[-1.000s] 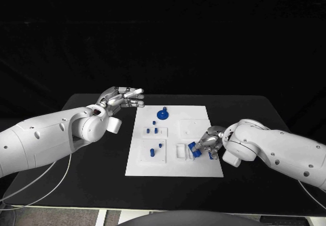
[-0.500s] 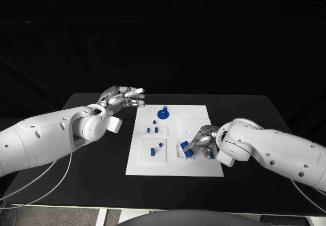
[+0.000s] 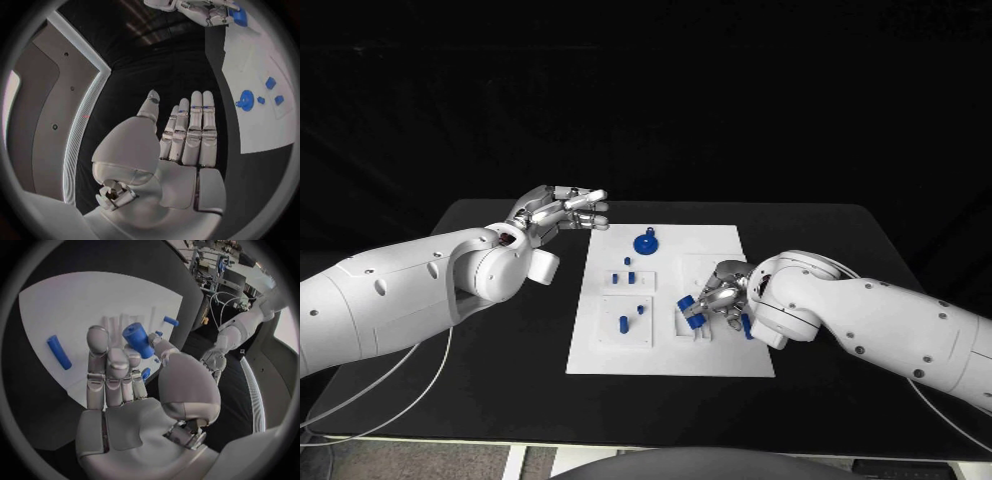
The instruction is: Assemble the parts on the task board
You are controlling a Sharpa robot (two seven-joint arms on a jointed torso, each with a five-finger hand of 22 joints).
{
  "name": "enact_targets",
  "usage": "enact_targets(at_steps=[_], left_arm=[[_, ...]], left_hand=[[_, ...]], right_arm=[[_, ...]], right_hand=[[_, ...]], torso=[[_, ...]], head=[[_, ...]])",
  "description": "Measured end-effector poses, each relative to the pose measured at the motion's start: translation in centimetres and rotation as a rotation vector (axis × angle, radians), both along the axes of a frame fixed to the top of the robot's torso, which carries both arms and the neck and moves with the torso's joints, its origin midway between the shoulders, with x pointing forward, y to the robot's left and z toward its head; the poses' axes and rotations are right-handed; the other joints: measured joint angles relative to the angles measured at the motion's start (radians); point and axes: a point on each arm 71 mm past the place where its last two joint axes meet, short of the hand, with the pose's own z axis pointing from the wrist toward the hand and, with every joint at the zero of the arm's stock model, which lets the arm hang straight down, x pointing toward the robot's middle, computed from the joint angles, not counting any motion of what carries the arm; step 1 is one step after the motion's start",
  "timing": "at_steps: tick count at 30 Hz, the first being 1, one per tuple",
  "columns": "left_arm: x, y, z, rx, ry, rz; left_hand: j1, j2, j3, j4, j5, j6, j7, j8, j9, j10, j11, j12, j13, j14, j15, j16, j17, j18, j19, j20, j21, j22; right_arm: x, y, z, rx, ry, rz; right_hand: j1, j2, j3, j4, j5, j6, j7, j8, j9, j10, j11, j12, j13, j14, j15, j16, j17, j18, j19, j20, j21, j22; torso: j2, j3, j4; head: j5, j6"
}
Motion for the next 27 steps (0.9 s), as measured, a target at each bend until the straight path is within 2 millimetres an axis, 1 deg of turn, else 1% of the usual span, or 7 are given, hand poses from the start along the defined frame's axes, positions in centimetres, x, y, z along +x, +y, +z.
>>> enact_targets(at_steps=[7,9,13,19,23,25,27], left_arm=[[0.0,0.0,0.0,0.000,0.003,-0.003],[0.0,0.0,0.0,0.000,0.004,-0.004],[-0.1,0.0,0.0,-0.001,0.006,-0.007],[-0.1,0.0,0.0,-0.002,0.008,-0.011],[-0.1,-0.1,0.0,-0.002,0.010,-0.014],[-0.1,-0.1,0.0,-0.002,0.010,-0.015],[-0.1,-0.1,-0.1,-0.002,0.011,-0.017]], left_hand=[[0.000,0.000,0.000,0.000,0.000,0.000,0.000,0.000,0.000,-0.004,0.004,0.000,0.000,-0.004,-0.004,0.000,0.000,0.000,-0.004,0.004,0.000,-0.002],[0.000,0.000,0.000,0.000,0.000,0.000,0.000,0.000,0.000,-0.004,0.004,0.000,0.000,-0.004,-0.004,0.000,0.000,0.000,-0.004,0.004,0.000,-0.002],[0.000,0.000,0.000,0.000,0.000,0.000,0.000,0.000,0.000,-0.004,0.004,0.000,0.000,-0.004,-0.004,0.000,0.000,0.000,-0.004,0.004,0.000,-0.003],[-0.003,-0.003,0.000,0.000,0.000,0.000,0.000,0.000,0.000,-0.007,0.000,0.000,0.000,-0.004,-0.004,0.000,0.000,0.000,-0.004,0.004,0.004,-0.004],[-0.004,-0.004,0.000,0.000,0.000,0.000,0.000,0.000,0.000,-0.011,0.004,0.000,0.000,-0.007,0.000,0.000,0.000,0.000,-0.004,0.004,0.004,-0.005],[-0.004,-0.004,0.000,0.000,0.000,0.000,0.000,0.000,0.000,-0.011,0.004,0.000,0.000,-0.007,0.000,0.000,0.000,0.000,-0.004,0.004,0.004,-0.005],[-0.004,-0.004,0.000,0.000,0.000,0.000,0.000,0.000,0.000,-0.011,0.004,0.000,0.000,-0.007,0.000,0.000,0.000,0.000,-0.004,0.004,0.004,-0.005]], right_arm=[[-0.1,0.5,-0.7,-0.057,-0.019,0.045],[-0.1,0.7,-0.7,-0.070,-0.027,0.059],[-0.2,1.0,-0.8,-0.092,-0.038,0.081],[-0.2,1.3,-0.8,-0.114,-0.050,0.106],[-0.1,1.4,-0.9,-0.125,-0.055,0.115],[-0.1,1.4,-0.9,-0.129,-0.058,0.118],[-0.1,1.4,-0.9,-0.133,-0.061,0.120]], right_hand=[[0.000,0.000,0.000,0.021,-0.011,0.007,0.000,0.000,0.000,0.000,0.000,-0.006,-0.004,0.003,-0.003,-0.004,0.001,0.000,0.000,0.000,-0.004,0.002],[0.000,0.000,0.001,0.023,-0.023,0.012,-0.005,0.000,0.000,0.000,0.000,-0.006,-0.004,0.003,-0.003,-0.004,0.002,0.000,0.000,0.000,-0.004,0.004],[-0.001,-0.001,0.002,0.029,-0.026,0.017,-0.003,0.000,0.000,0.000,0.000,-0.006,-0.004,0.003,-0.003,-0.004,0.003,0.000,0.000,0.000,-0.004,0.005],[-0.005,-0.006,0.001,0.053,-0.040,0.023,-0.007,0.000,0.000,-0.003,-0.003,-0.006,-0.007,0.002,-0.003,-0.004,0.003,0.000,0.000,0.000,-0.004,0.007],[-0.018,-0.018,0.011,0.083,-0.083,0.031,-0.008,-0.001,0.001,-0.003,-0.003,-0.006,-0.007,0.002,-0.003,-0.004,0.005,0.000,0.000,0.000,-0.004,0.010],[-0.026,-0.026,0.026,0.101,-0.120,0.036,-0.012,-0.001,0.000,-0.003,-0.003,-0.006,-0.007,0.002,-0.002,-0.004,0.006,0.000,0.000,0.000,-0.004,0.011],[-0.045,-0.044,0.066,0.128,-0.171,0.042,-0.011,-0.001,0.000,-0.004,-0.004,-0.006,-0.007,0.002,-0.002,-0.004,0.006,0.000,0.000,0.000,-0.004,0.012]], torso=[[0.000,0.0001,0.0002],[0.001,0.0006,0.0004],[0.001,0.0015,-0.0001],[0.001,0.0025,-0.0014],[0.001,0.0031,-0.0015],[0.001,0.0031,-0.0014],[0.001,0.0031,-0.0014]], head=[[0.001,-0.001],[0.002,-0.002],[0.004,-0.002],[0.005,-0.005],[0.005,-0.005],[0.005,-0.005],[0.005,-0.004]])
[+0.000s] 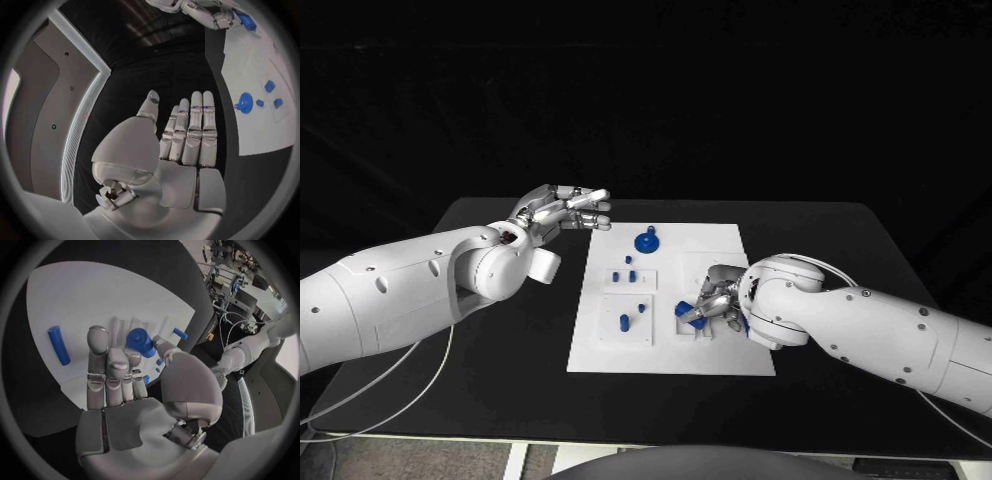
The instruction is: Assemble the parts on the task board
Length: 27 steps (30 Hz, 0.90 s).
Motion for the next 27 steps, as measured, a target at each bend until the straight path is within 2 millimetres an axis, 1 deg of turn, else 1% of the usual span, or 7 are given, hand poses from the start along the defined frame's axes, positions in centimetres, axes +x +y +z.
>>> enact_targets(at_steps=[2,5,11,13,22,25,27], left_arm=[[0.00,-0.01,0.00,0.000,0.001,-0.001],[0.00,-0.01,-0.01,0.000,0.002,-0.002],[-0.01,-0.03,-0.02,0.001,0.003,-0.003],[-0.01,-0.03,-0.03,0.001,0.004,-0.004],[-0.04,-0.06,-0.04,0.007,0.003,-0.010],[-0.06,-0.10,-0.04,0.011,0.002,-0.014],[-0.07,-0.11,-0.04,0.012,0.001,-0.016]], left_hand=[[0.000,0.000,0.000,0.000,0.000,0.000,0.000,0.000,0.000,0.000,0.000,0.000,0.000,0.000,0.000,0.000,0.000,0.000,0.000,0.000,0.000,0.000],[0.000,0.000,0.000,0.000,0.000,0.000,0.000,0.000,0.000,0.000,0.000,0.000,0.000,0.000,0.000,0.000,0.000,0.000,0.000,0.000,0.000,-0.001],[0.000,0.000,0.000,0.000,0.000,0.000,0.000,0.000,0.000,-0.004,0.004,0.000,0.000,0.000,0.000,0.000,0.000,0.000,0.000,0.000,0.000,-0.002],[0.000,0.000,0.000,0.000,0.000,0.000,0.000,0.000,0.000,-0.005,0.005,0.000,0.000,0.000,0.000,0.000,0.000,0.000,0.000,0.000,0.000,-0.002],[-0.004,-0.004,0.003,0.003,0.000,-0.011,0.004,0.000,0.000,-0.020,0.005,0.000,0.000,-0.003,0.003,0.000,0.000,0.000,-0.004,0.004,0.000,-0.004],[-0.004,-0.004,0.003,0.003,0.000,-0.011,0.004,0.000,0.000,-0.020,0.005,0.000,0.000,-0.003,0.003,0.000,0.000,0.000,-0.004,0.004,0.000,-0.004],[-0.004,-0.004,0.003,0.003,0.000,-0.011,0.004,0.000,0.000,-0.020,0.005,0.000,0.000,-0.003,0.004,0.000,0.000,0.000,-0.004,0.004,0.000,-0.005]], right_arm=[[0.00,0.03,0.00,-0.003,-0.003,0.002],[0.01,0.04,0.00,-0.006,-0.006,0.004],[0.00,0.06,-0.01,-0.012,-0.011,0.007],[-0.03,0.08,-0.03,-0.014,-0.012,0.009],[-0.17,0.17,-0.07,-0.024,-0.018,0.018],[-0.25,0.22,-0.11,-0.027,-0.018,0.022],[-0.25,0.23,-0.11,-0.029,-0.020,0.023]], right_hand=[[-0.025,-0.014,0.020,0.022,-0.030,0.003,-0.003,0.000,0.001,0.000,0.000,0.000,0.000,0.000,0.000,0.000,0.001,0.000,0.000,0.000,0.000,0.002],[-0.047,-0.031,-0.003,0.052,-0.037,0.007,-0.006,0.001,0.001,0.000,0.000,0.000,0.000,0.000,0.000,0.000,0.004,0.000,0.000,0.000,0.007,0.004],[-0.023,-0.033,-0.148,0.175,-0.037,0.028,-0.013,0.003,0.000,0.007,-0.007,0.000,0.005,0.005,-0.005,0.000,0.014,0.000,-0.002,-0.002,0.016,0.013],[-0.010,-0.035,-0.168,0.196,-0.037,0.034,-0.013,0.003,0.001,0.013,-0.008,0.000,0.007,0.005,-0.005,0.000,0.017,0.000,-0.003,-0.004,0.020,0.014],[-0.004,-0.036,-0.152,0.199,-0.037,0.078,-0.024,0.003,0.008,0.026,-0.018,0.000,0.012,0.008,-0.008,0.004,0.023,0.000,-0.001,-0.006,0.039,0.027],[-0.004,-0.036,-0.152,0.199,-0.037,0.086,-0.025,0.006,0.012,0.029,-0.015,0.000,0.012,0.008,-0.008,0.004,0.025,-0.001,-0.001,-0.006,0.044,0.029],[-0.002,-0.034,-0.144,0.195,-0.037,0.088,-0.027,0.006,0.012,0.033,-0.018,0.000,0.012,0.008,-0.008,0.009,0.027,-0.016,-0.001,-0.006,0.048,0.032]], torso=[[0.000,0.0000,0.0000],[0.000,0.0000,0.0000],[0.000,0.0000,0.0002],[0.000,0.0000,0.0005],[0.000,0.0000,0.0005],[0.000,0.0000,0.0005],[0.000,0.0001,0.0004]], head=[[-0.001,0.000],[-0.001,0.000],[-0.003,-0.001],[-0.002,-0.002],[0.000,-0.003],[0.000,-0.003],[-0.001,-0.004]])
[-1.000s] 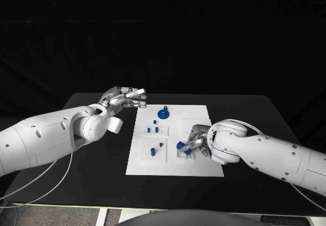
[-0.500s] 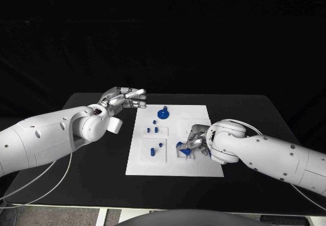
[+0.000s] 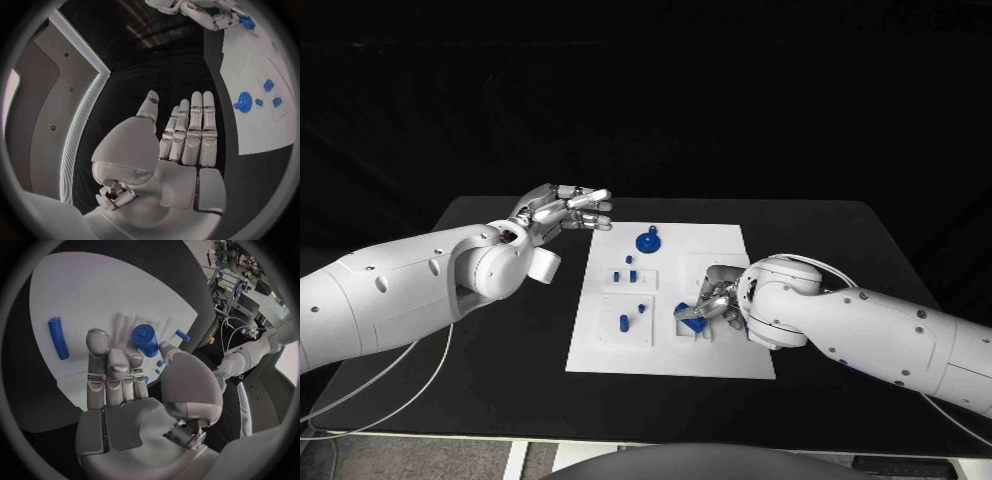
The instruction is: Assemble the parts on the task board
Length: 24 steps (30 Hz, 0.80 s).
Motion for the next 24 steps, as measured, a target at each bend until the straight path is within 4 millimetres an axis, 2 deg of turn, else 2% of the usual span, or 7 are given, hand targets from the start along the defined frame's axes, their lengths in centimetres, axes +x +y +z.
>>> enact_targets(at_steps=[2,4,5,6,9,21,24], left_arm=[[-0.01,0.00,0.00,0.002,-0.001,-0.001],[-0.01,0.00,0.00,0.003,-0.001,-0.002],[-0.01,0.00,0.00,0.004,-0.001,-0.003],[-0.02,-0.01,-0.01,0.004,-0.001,-0.004],[-0.02,-0.02,-0.01,0.005,-0.001,-0.005],[-0.02,0.00,-0.03,0.009,0.000,-0.006],[-0.01,0.02,-0.04,0.010,0.001,-0.006]], left_hand=[[0.000,0.000,0.000,0.000,0.000,0.000,0.000,0.000,0.000,0.000,0.000,0.000,0.000,0.000,0.000,0.000,0.000,0.000,0.000,0.000,0.000,-0.001],[0.000,0.000,0.000,0.000,0.000,0.000,0.000,0.000,0.000,0.000,0.000,0.000,0.000,0.000,0.000,0.000,0.000,0.000,0.000,0.000,0.000,-0.001],[0.000,0.000,0.000,0.000,0.000,0.000,0.000,0.000,0.000,0.000,0.000,0.000,0.000,0.000,0.000,0.000,0.000,0.000,0.000,0.000,0.000,-0.001],[0.000,0.000,0.000,0.000,0.000,0.000,0.000,0.000,0.000,0.000,0.000,0.000,0.000,0.000,0.000,0.000,0.000,0.000,0.000,0.000,0.000,-0.001],[0.000,0.000,0.000,0.000,0.000,0.000,0.000,0.000,0.000,0.000,0.000,0.000,0.000,0.000,0.000,0.000,0.000,0.000,0.000,0.000,0.000,-0.001],[0.000,0.000,0.000,0.000,0.000,0.000,0.000,0.000,0.000,-0.004,0.004,0.000,0.000,0.000,0.000,0.000,0.000,0.000,0.000,0.000,0.000,-0.003],[0.000,0.000,0.000,0.000,0.000,0.000,0.000,0.000,0.000,-0.004,0.004,0.000,0.000,0.000,0.000,0.000,0.000,0.000,0.000,0.000,0.000,-0.003]], right_arm=[[0.00,0.00,0.01,-0.003,-0.003,0.002],[-0.01,0.02,0.02,-0.006,-0.005,0.005],[-0.02,0.07,0.04,-0.007,-0.007,0.007],[-0.03,0.09,0.05,-0.008,-0.008,0.009],[-0.01,0.12,0.07,-0.011,-0.014,0.012],[0.02,0.08,0.14,-0.021,-0.027,0.019],[-0.01,0.11,0.16,-0.021,-0.027,0.022]], right_hand=[[0.010,0.010,0.031,-0.012,0.000,0.004,-0.003,0.000,0.002,0.000,0.000,0.000,0.000,0.000,0.000,0.002,0.002,0.000,0.000,0.000,0.008,0.004],[0.012,0.016,0.111,-0.054,0.014,0.008,0.001,0.000,0.003,0.006,0.002,0.000,0.002,0.000,0.000,0.007,0.003,0.000,0.000,0.000,0.013,0.007],[-0.013,0.015,0.153,-0.091,0.048,0.011,-0.002,-0.001,0.003,0.007,0.000,0.000,0.003,0.000,0.000,0.011,0.003,0.000,0.000,0.000,0.015,0.010],[-0.025,0.019,0.166,-0.114,0.070,0.013,-0.004,-0.002,0.003,0.008,0.000,0.000,0.003,0.000,0.000,0.013,0.003,0.000,0.000,0.000,0.019,0.012],[-0.052,0.028,0.182,-0.159,0.116,0.016,-0.005,-0.003,0.005,0.009,-0.002,0.000,0.004,0.000,0.000,0.016,0.004,0.000,0.000,0.000,0.024,0.015],[-0.080,0.039,0.203,-0.182,0.120,0.022,-0.010,-0.006,0.003,0.011,0.000,0.004,0.005,0.000,0.000,0.027,0.006,0.000,0.000,0.000,0.040,0.028],[-0.080,0.039,0.203,-0.182,0.098,0.024,-0.008,-0.006,0.003,0.011,0.000,0.004,0.005,0.000,0.000,0.027,0.006,0.000,0.000,0.001,0.042,0.033]], torso=[[0.000,-0.0002,-0.0002],[0.000,-0.0004,-0.0001],[0.000,-0.0004,-0.0001],[0.000,-0.0004,-0.0001],[0.000,-0.0004,-0.0001],[0.000,-0.0004,-0.0001],[0.000,-0.0004,-0.0003]], head=[[0.000,0.000],[-0.001,-0.001],[-0.001,-0.002],[-0.001,-0.002],[-0.001,-0.002],[0.001,-0.003],[0.001,-0.004]])
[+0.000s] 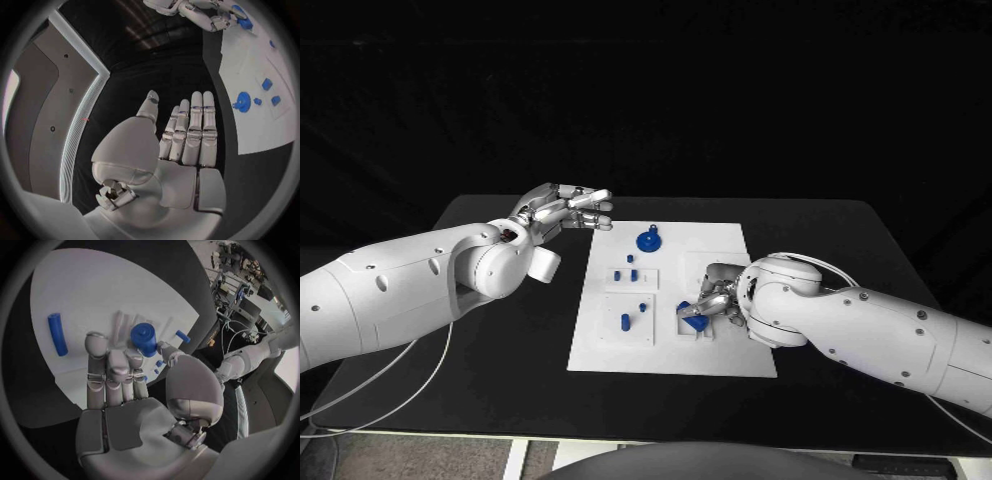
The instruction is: Assemble the parts on the task board
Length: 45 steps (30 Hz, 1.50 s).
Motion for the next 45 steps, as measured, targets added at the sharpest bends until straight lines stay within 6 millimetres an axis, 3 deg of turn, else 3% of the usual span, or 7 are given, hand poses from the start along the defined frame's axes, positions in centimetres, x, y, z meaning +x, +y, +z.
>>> enact_targets(at_steps=[8,11,15,18,27,32,45], left_arm=[[0.0,0.0,0.0,0.002,0.002,0.000],[0.0,0.0,0.0,0.003,0.003,0.000],[0.0,0.0,0.0,0.004,0.004,-0.001],[0.0,0.0,-0.1,0.005,0.005,-0.001],[0.0,0.1,-0.1,0.009,0.008,-0.001],[0.0,0.1,-0.1,0.011,0.009,-0.001],[0.1,0.1,-0.1,0.014,0.011,-0.002]], left_hand=[[0.000,0.000,0.000,0.000,0.000,0.000,0.000,0.000,0.000,0.000,0.000,0.000,0.000,0.000,0.000,0.000,0.000,0.000,0.000,0.000,0.000,0.000],[0.000,0.000,0.000,0.000,0.000,0.000,0.000,0.000,0.000,0.000,0.000,0.000,0.001,0.000,0.000,0.000,0.000,0.000,0.000,0.000,0.000,0.000],[0.000,0.000,0.000,0.000,0.000,0.000,0.000,0.000,0.000,0.000,0.000,0.000,0.001,0.000,0.000,0.000,0.000,0.000,0.000,0.000,0.004,-0.002],[0.000,0.000,0.002,0.002,0.000,0.000,0.000,0.000,0.000,0.000,0.000,0.000,0.001,0.000,0.000,0.000,0.000,0.000,0.000,0.000,0.004,-0.002],[0.000,0.000,0.003,0.003,0.000,0.000,0.000,0.000,0.000,0.000,0.000,0.000,0.001,0.000,0.000,0.000,0.000,0.000,0.000,0.000,0.004,-0.003],[0.000,0.000,0.003,0.003,0.000,0.000,0.000,0.000,0.000,0.000,0.000,0.000,0.001,0.000,0.000,0.000,0.000,0.000,0.000,0.000,0.004,-0.003],[0.000,0.000,0.006,0.006,0.000,0.000,0.000,0.000,0.000,0.000,0.000,0.000,0.001,0.000,0.000,0.000,0.000,0.000,-0.004,0.004,0.004,-0.005]], right_arm=[[-0.1,0.1,0.1,-0.010,-0.006,0.009],[-0.1,0.1,0.1,-0.014,-0.007,0.013],[-0.1,0.1,0.2,-0.020,-0.008,0.018],[-0.1,0.1,0.2,-0.023,-0.007,0.021],[-0.1,-0.1,0.4,-0.030,-0.006,0.026],[-0.2,-0.1,0.6,-0.030,-0.007,0.030],[-0.2,-0.5,1.4,-0.026,-0.016,0.032]], right_hand=[[0.000,0.000,-0.024,0.024,-0.025,0.010,-0.001,0.000,-0.003,0.002,0.002,0.000,0.001,0.000,0.000,0.000,0.000,0.000,0.000,0.000,0.072,0.048],[0.001,-0.001,-0.031,0.040,-0.059,0.011,-0.002,0.000,-0.005,0.002,0.002,0.000,0.001,0.000,0.000,0.000,0.000,0.000,0.000,0.000,0.072,0.050],[-0.004,-0.029,-0.046,0.071,-0.097,0.015,-0.006,0.001,-0.007,0.002,0.001,0.000,-0.002,0.000,0.000,0.000,-0.001,0.000,0.000,0.000,0.064,0.050],[0.011,-0.042,-0.104,0.110,-0.098,0.016,-0.006,0.001,-0.009,0.005,-0.002,0.000,-0.002,0.000,0.000,0.000,0.000,-0.016,0.000,0.000,0.064,0.051],[0.041,-0.055,-0.215,0.187,-0.098,0.017,-0.007,0.001,-0.009,0.005,-0.002,-0.005,0.000,0.000,0.000,0.000,0.004,-0.016,0.000,0.000,0.054,0.054],[0.044,-0.051,-0.266,0.195,-0.098,0.013,-0.004,0.001,-0.009,0.005,-0.002,-0.008,0.002,0.000,0.000,0.000,0.006,-0.016,0.000,0.000,0.054,0.056],[0.044,-0.051,-0.277,0.198,-0.098,0.013,-0.004,0.001,-0.009,0.005,-0.002,-0.008,0.005,0.000,0.000,0.000,0.010,-0.016,0.000,0.000,0.054,0.059]], torso=[[0.000,0.0000,0.0000],[0.000,0.0000,0.0000],[0.000,0.0000,0.0004],[0.000,-0.0001,0.0006],[0.000,0.0002,0.0000],[0.000,0.0003,-0.0007],[0.000,0.0003,-0.0002]], head=[[-0.002,0.000],[-0.002,0.000],[-0.003,-0.001],[-0.004,-0.002],[0.000,-0.002],[0.000,-0.003],[-0.003,-0.005]])
